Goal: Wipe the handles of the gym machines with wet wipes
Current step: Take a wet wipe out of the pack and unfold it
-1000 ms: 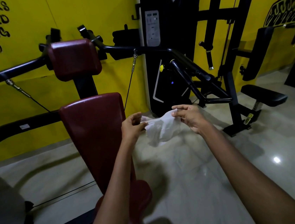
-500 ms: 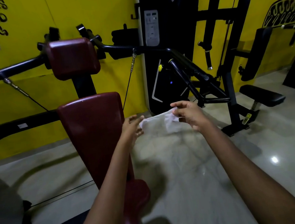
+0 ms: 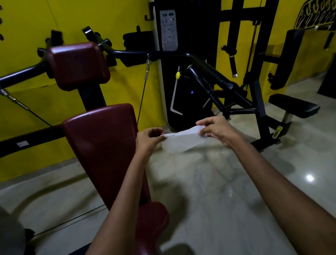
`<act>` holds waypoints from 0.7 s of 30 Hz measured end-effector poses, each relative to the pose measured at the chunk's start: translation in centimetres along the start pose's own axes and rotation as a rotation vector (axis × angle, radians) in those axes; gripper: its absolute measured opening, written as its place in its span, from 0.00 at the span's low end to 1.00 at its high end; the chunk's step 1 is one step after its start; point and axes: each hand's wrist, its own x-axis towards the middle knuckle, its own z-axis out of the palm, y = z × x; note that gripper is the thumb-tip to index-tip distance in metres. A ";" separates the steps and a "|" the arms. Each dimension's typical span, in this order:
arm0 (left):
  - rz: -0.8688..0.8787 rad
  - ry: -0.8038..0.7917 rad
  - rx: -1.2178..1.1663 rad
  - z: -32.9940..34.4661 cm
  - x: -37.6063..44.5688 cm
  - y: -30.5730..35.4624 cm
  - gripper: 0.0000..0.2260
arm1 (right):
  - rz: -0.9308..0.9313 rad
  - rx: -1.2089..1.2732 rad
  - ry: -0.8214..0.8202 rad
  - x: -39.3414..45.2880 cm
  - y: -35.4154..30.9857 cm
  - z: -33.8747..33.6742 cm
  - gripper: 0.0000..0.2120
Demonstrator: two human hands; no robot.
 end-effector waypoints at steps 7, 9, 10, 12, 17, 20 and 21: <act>0.187 0.056 0.243 0.5 -0.9 0.6 0.17 | -0.144 -0.326 0.070 -0.5 0.2 0.0 0.14; 0.228 0.036 0.297 0.4 -1.1 0.8 0.16 | -0.168 -0.416 0.083 -0.5 0.1 0.1 0.12; 0.246 0.023 0.322 0.2 -1.2 0.9 0.15 | -0.176 -0.439 0.089 -0.6 0.1 0.1 0.10; 0.272 0.004 0.361 -0.2 -1.3 0.9 0.13 | -0.189 -0.450 0.086 -0.7 0.0 0.1 0.07; 0.285 -0.031 0.414 -0.9 -1.3 0.9 0.10 | -0.204 -0.435 0.042 -1.0 -0.4 0.2 0.07; 0.290 -0.066 0.483 -1.2 -1.1 0.6 0.11 | -0.205 -0.441 0.024 -1.0 -0.5 0.3 0.07; 0.289 -0.076 0.512 -1.3 -1.0 0.6 0.11 | -0.209 -0.451 0.017 -0.9 -0.5 0.3 0.07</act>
